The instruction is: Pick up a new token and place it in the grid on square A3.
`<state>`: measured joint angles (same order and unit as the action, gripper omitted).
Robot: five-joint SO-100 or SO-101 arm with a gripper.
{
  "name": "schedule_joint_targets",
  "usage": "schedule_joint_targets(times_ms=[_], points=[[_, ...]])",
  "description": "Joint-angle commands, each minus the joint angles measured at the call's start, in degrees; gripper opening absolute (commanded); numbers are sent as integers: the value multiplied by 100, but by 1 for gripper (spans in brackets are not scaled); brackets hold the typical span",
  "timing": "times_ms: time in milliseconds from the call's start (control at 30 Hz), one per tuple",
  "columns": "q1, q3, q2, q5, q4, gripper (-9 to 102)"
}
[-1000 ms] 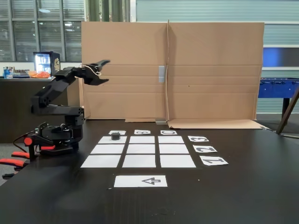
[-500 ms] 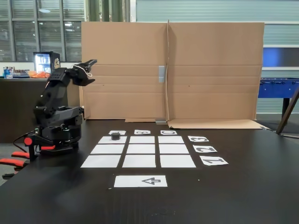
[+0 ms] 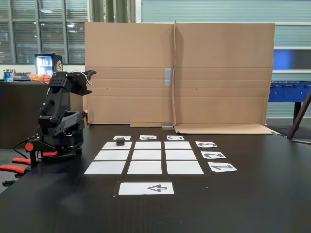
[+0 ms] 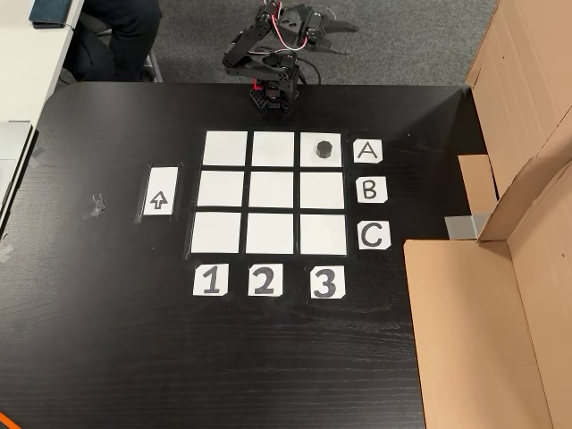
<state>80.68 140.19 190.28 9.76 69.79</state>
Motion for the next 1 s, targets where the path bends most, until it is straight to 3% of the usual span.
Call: schedule_joint_targets(times_ms=[0, 267, 600, 833, 967], points=[[53, 88, 18, 18, 149, 36], [62, 562, 18, 9, 229, 25], [-18, 1688, 18, 9, 413, 22], [-18, 2197, 18, 18, 316, 5], [-18, 2206, 18, 35, 316, 1]])
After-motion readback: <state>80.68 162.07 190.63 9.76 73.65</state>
